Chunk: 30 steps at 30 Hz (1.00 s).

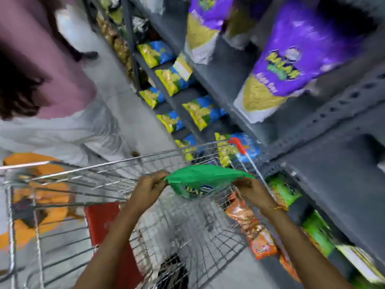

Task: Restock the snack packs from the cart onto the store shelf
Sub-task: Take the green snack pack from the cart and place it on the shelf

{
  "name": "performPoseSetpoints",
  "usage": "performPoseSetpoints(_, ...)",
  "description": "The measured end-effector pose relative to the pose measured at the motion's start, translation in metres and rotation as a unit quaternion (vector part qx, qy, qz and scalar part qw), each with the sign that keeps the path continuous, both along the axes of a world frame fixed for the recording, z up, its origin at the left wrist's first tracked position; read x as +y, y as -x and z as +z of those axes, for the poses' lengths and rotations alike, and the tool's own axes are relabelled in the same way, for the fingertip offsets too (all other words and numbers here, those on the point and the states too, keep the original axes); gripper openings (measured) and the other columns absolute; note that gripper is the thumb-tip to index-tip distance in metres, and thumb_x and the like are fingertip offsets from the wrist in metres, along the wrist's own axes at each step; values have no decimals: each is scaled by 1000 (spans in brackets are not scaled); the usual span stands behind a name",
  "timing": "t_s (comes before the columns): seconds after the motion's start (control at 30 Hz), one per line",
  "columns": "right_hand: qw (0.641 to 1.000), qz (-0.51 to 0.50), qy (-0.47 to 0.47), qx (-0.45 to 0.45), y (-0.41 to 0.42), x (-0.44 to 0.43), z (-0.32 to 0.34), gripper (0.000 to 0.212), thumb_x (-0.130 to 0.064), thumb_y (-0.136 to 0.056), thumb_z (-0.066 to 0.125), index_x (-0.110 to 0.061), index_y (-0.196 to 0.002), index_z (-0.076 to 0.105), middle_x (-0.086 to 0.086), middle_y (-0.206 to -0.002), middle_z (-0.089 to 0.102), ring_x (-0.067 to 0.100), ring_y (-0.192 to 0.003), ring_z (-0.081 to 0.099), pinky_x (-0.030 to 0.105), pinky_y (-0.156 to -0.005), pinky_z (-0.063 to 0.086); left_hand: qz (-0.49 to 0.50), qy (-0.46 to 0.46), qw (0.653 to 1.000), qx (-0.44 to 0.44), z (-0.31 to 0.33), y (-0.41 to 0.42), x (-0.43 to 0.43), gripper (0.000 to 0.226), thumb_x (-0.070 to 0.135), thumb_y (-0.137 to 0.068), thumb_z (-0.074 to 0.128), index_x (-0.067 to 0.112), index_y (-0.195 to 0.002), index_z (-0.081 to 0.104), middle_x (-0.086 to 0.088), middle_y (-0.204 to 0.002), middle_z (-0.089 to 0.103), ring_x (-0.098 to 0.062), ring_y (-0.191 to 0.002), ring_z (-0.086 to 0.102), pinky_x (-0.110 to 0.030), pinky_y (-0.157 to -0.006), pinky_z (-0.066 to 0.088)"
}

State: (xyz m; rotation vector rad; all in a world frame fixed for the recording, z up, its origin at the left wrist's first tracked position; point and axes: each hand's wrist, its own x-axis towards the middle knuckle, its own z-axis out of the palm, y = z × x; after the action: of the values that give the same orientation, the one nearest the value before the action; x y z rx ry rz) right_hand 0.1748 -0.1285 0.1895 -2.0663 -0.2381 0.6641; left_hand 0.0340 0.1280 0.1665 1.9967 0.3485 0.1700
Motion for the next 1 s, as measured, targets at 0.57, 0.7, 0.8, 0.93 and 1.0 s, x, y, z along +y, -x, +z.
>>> performPoseSetpoints(0.57,856,-341,-123,-369,161,-360,189,35,-25,-94,42,-25,-59,42,-14,-49,50,-5,-51,38,14,-51,29,-214,1,942,-258,199,-29,-380,45,53,-79,38,19,-50,35,6,-49,28,-3,-45,28,-21,-45,21)
performPoseSetpoints(0.7,826,-392,-95,-393,192,-401,194,35,-33,-91,38,-17,-60,44,-2,-62,43,1,-60,36,34,-52,30,-241,-11,937,-254,206,-15,-429,47,57,-79,36,20,-51,27,2,-51,22,-6,-46,21,-27,-46,16)
performPoseSetpoints(0.8,811,-425,-89,-393,208,-427,190,49,-41,-90,37,1,-66,46,7,-66,43,9,-63,37,37,-51,30,-262,-2,931,-256,211,-6,-455,47,57,-79,38,24,-49,26,9,-47,21,-4,-44,19,-27,-45,12)
performPoseSetpoints(0.93,797,-434,-97,-409,224,-443,192,40,-30,-93,39,-9,-59,38,1,-58,34,0,-53,29,24,-48,22,-280,2,923,-264,218,2,-474,49,59,-78,39,23,-49,25,9,-46,22,-4,-45,19,-29,-48,12)
performPoseSetpoints(1.0,798,-434,-94,-408,225,-448,190,41,-36,-91,38,-13,-58,35,-3,-57,33,1,-52,28,25,-48,21,-285,1,923,-260,214,-1,-478,54,63,-78,38,17,-51,30,3,-51,25,-3,-48,21,-30,-49,15)
